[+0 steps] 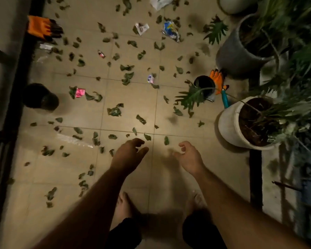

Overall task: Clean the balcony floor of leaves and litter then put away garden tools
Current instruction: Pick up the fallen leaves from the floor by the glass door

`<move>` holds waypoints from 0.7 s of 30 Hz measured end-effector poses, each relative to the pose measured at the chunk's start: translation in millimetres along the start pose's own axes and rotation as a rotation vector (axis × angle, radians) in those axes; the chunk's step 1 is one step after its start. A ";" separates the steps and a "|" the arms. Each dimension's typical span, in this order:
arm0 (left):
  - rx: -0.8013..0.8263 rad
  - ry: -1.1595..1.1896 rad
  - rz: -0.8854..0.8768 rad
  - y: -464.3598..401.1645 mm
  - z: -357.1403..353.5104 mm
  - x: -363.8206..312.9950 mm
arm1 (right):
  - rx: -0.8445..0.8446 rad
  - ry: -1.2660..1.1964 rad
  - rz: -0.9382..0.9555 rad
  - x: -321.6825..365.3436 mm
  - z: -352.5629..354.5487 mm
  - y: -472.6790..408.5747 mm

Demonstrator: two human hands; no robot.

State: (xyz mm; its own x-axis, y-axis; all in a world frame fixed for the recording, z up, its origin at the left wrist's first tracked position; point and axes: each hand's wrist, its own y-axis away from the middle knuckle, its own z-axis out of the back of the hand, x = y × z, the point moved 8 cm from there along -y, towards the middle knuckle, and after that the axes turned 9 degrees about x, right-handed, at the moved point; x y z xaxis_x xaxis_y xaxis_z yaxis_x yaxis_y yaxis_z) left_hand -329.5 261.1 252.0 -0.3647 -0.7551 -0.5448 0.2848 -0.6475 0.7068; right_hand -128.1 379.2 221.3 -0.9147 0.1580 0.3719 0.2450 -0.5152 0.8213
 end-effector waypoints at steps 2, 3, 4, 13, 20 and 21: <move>-0.004 -0.023 -0.021 -40.0 -31.4 3.2 | -0.023 0.023 0.008 -17.5 0.6 -40.2; 0.010 -0.043 -0.032 -62.6 -52.9 4.3 | -0.042 0.024 0.011 -29.1 2.5 -61.9; 0.024 -0.062 -0.043 -84.5 -74.5 4.8 | -0.063 0.016 0.011 -40.7 4.8 -82.5; -0.060 -0.380 -0.237 -223.4 -197.7 16.7 | -0.413 -0.009 0.044 -118.3 51.7 -225.1; -0.117 -0.619 -0.439 -261.5 -239.0 39.3 | -0.627 0.127 0.039 -141.7 83.9 -283.9; -0.124 -0.609 -0.465 -265.1 -239.1 40.5 | -0.623 0.147 0.041 -142.7 84.7 -291.9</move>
State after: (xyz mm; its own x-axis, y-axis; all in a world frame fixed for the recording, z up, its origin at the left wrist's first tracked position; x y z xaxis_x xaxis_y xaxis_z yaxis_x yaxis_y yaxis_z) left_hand -207.8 377.6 -65.3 -0.8839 -0.2366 -0.4034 0.0673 -0.9179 0.3910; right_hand -41.8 578.3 -34.8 -0.9540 0.0333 0.2980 0.0885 -0.9182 0.3860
